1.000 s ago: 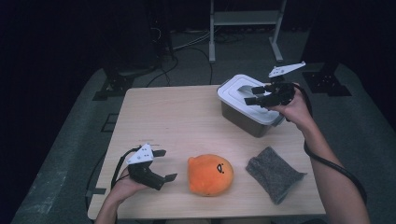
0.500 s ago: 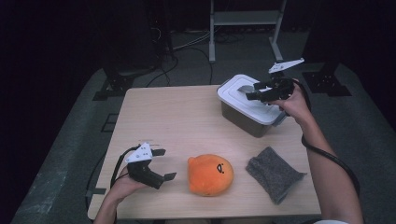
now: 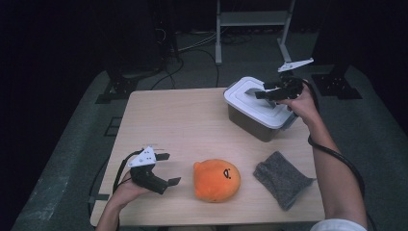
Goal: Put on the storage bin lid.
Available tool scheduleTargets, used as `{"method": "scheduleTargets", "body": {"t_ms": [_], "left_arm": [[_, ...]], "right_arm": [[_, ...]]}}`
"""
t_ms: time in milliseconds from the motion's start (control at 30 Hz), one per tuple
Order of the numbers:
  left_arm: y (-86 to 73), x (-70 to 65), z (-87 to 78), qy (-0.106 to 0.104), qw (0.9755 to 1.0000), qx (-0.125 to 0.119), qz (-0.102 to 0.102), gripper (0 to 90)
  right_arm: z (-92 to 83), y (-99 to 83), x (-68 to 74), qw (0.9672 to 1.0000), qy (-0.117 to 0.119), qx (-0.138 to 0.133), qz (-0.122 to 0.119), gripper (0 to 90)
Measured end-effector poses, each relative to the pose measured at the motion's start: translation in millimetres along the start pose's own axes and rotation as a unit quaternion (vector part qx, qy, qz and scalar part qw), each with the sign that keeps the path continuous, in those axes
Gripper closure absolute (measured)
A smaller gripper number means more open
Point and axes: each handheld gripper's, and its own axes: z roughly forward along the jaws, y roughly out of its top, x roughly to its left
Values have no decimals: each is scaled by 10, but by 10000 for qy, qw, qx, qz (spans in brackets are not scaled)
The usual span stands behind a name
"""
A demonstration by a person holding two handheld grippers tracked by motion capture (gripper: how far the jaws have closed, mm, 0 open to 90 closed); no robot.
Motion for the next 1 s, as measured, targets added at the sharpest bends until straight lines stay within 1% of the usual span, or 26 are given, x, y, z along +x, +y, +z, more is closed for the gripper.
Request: {"method": "scheduleTargets", "body": {"t_ms": [167, 333, 400, 467, 633, 800, 967, 1000], "left_arm": [[-1, 2, -9, 4, 10000, 2, -6, 30], [-4, 0, -8, 0, 10000, 32, 8, 30], [2, 3, -20, 1, 10000, 18, 13, 30], [6, 3, -27, 0, 10000, -13, 4, 30], [5, 2, -31, -4, 10000, -1, 9, 30], [8, 3, -43, 5, 10000, -7, 3, 30], [8, -4, -42, 12, 10000, 22, 16, 30], [8, -5, -42, 15, 10000, 24, 15, 30]], "right_arm": [[41, -12, -44, 10000, -50, 2, 70, 313], [76, -61, -94, 9997, -169, 2, 158, 319], [90, -90, -117, 9995, -215, -18, 220, 328], [108, -110, -127, 9995, -224, -24, 222, 336], [152, -139, -133, 9994, -243, -2, 239, 388], [184, -147, -117, 9996, -223, 43, 168, 469], [199, -160, -116, 9996, -189, 69, 186, 543], [200, -161, -113, 9996, -190, 79, 194, 546]]}}
